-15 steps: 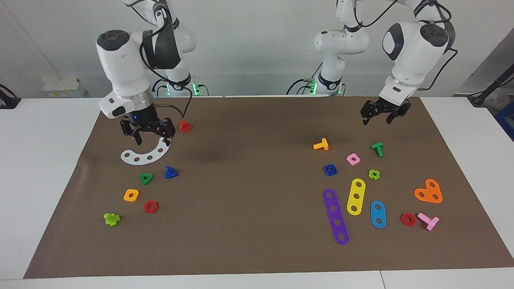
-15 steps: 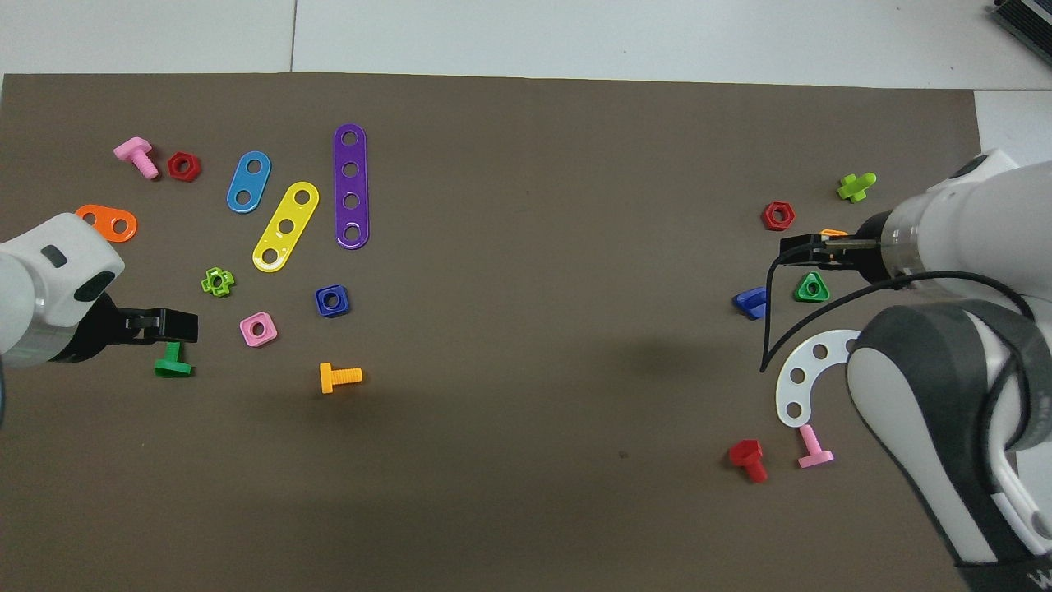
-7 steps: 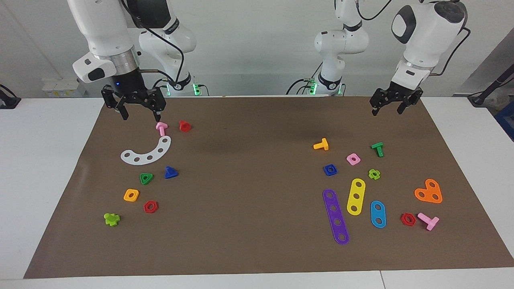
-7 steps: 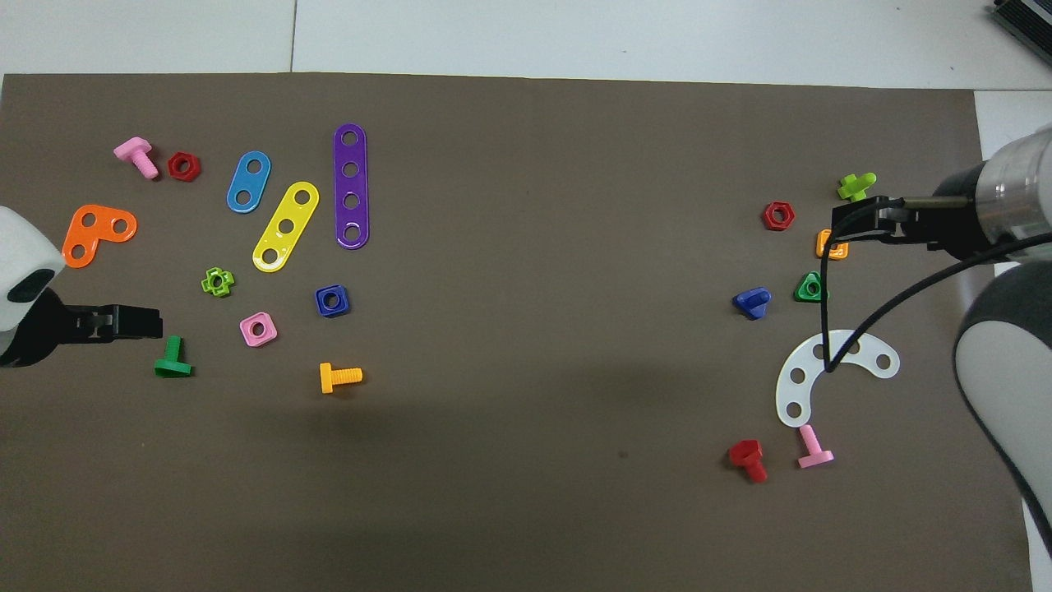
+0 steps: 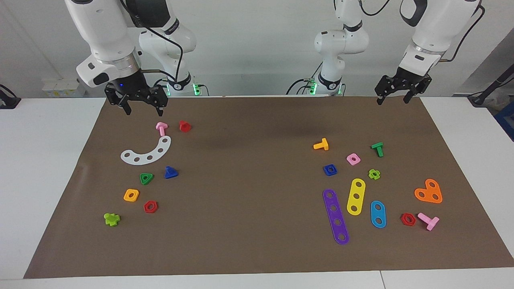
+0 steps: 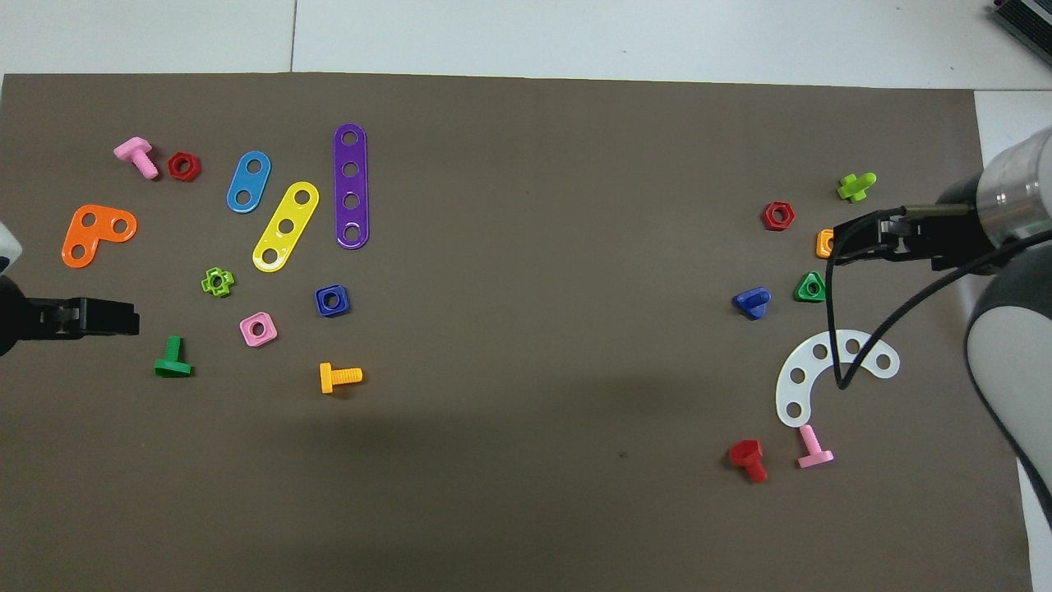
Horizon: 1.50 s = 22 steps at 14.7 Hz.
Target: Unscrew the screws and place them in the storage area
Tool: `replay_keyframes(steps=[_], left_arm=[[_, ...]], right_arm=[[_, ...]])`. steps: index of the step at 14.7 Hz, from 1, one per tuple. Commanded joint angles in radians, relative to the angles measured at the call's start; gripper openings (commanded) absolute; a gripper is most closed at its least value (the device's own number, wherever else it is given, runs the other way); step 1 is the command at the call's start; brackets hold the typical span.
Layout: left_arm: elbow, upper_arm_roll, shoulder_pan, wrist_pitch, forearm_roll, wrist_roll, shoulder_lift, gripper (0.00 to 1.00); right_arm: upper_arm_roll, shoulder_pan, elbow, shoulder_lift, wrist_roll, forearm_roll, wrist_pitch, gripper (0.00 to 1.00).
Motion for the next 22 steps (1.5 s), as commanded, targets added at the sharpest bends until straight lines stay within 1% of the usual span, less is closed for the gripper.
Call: replay_keyframes(steps=[1,6,11,22], left_arm=[[0.075,-0.009,-0.002,-0.058,0.026,0.011,0.034,0.99],[0.151,-0.015,-0.005,-0.134,0.024,0.012,0.032,0.99],[0.142,-0.024,-0.005,-0.115,0.021,0.02,0.022,1.0],[0.151,-0.024,-0.005,-0.112,0.018,0.02,0.026,1.0]], right_arm=[[0.005,-0.01,-0.028,-0.02,-0.032,0.018,0.003,1.0],[0.005,-0.013,-0.026,-0.02,-0.03,0.018,0.003,1.0],[0.005,-0.012,-0.025,-0.02,-0.032,0.016,0.003,1.0],[0.005,-0.012,-0.025,-0.02,-0.032,0.018,0.003,1.0]])
